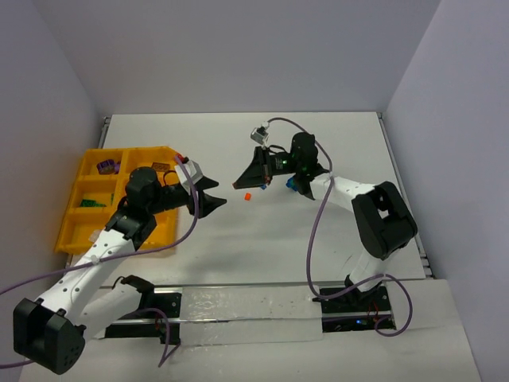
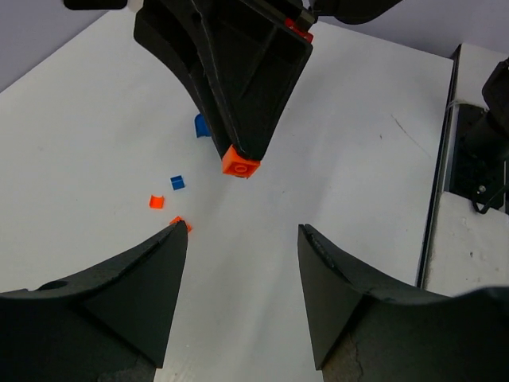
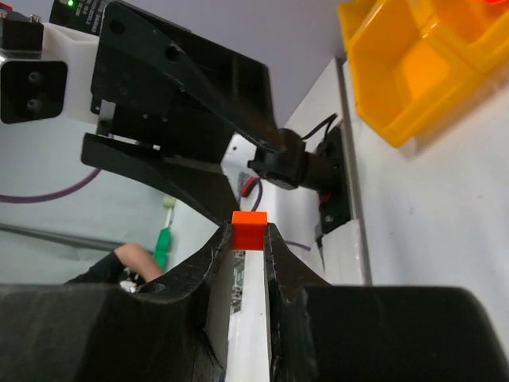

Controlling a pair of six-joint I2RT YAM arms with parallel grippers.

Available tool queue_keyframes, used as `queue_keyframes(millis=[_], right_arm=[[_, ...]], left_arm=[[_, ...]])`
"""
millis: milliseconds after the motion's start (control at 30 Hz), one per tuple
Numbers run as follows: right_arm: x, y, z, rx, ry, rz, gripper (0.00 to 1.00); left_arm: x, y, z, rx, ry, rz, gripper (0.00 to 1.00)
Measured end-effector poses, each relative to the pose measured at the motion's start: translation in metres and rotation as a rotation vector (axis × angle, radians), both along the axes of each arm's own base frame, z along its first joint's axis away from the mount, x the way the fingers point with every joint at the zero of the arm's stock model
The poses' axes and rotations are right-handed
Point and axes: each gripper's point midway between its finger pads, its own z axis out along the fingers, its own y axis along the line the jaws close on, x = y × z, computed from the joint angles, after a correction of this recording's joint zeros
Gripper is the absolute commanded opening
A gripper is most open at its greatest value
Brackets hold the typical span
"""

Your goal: Sort the legos into containers by color

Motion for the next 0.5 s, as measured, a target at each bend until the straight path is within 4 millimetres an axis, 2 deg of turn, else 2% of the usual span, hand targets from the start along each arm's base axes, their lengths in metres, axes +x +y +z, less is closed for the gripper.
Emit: queue_keyframes(millis=[233,500], right_arm=[[-0.02,0.013,-0.002,0.002,0.034,0.08,0.0],[-0.02,0.016,-0.011,-0.014,0.075,0.092,0.0]], left_arm=[[-0.004,-0.01,-0.004,0.042,-0.072,-0.043,0.58],[-0.006,-0.014,-0.004,0.059,-0.11,-0.057,0.47]])
